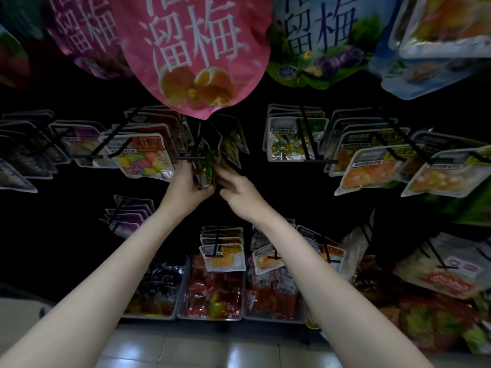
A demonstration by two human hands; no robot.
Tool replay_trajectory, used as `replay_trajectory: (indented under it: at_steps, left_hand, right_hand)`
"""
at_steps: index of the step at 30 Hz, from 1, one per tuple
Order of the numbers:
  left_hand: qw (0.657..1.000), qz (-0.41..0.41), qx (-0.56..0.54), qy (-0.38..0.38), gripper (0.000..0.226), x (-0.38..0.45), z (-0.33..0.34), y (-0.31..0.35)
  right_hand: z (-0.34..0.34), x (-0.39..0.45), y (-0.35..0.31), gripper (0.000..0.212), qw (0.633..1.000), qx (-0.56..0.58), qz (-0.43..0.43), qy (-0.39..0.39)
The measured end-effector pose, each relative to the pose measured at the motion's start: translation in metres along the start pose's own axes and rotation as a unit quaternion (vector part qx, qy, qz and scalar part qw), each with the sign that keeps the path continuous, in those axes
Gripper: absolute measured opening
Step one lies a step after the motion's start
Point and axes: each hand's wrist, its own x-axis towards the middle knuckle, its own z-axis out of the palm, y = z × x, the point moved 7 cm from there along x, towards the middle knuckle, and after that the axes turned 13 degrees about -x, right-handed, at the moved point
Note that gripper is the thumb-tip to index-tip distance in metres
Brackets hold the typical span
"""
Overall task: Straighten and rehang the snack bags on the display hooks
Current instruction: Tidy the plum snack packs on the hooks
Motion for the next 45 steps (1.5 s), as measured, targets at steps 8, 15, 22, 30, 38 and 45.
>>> replay_trajectory:
  at_steps: [8, 15, 22, 30, 38, 45]
  left_hand:
    - [1.000, -0.001, -0.006, 0.007, 0.058, -0.002, -0.003, 0.000]
    - [1.000, 0.008, -0.002, 0.024, 0.067, -0.006, -0.003, 0.011]
    - [0.982, 0.020, 0.161, 0.097, 0.070, 0.000, -0.013, 0.023]
    - [0.978, 0.023, 0.164, 0.124, 0.060, 0.003, -0.022, 0.025]
    - [0.981, 0.011, 0.146, 0.130, 0.058, -0.008, -0.032, 0.028]
    - [0.980, 0.009, 0.139, 0.144, 0.059, -0.014, -0.036, 0.034]
  right_hand:
    - [0.003, -0.002, -0.002, 0.055, 1.000, -0.011, 0.004, -0.009]
    - [0.004, -0.004, -0.007, 0.057, 0.998, -0.059, 0.003, -0.010]
    - [0.016, -0.005, -0.013, 0.059, 0.995, -0.071, 0.013, -0.064]
    - [-0.058, 0.023, 0.016, 0.033, 0.964, -0.081, 0.093, 0.234]
    - [-0.066, 0.049, 0.019, 0.020, 0.955, -0.054, 0.111, 0.271]
    - [-0.075, 0.039, 0.009, 0.020, 0.963, -0.094, 0.077, 0.242]
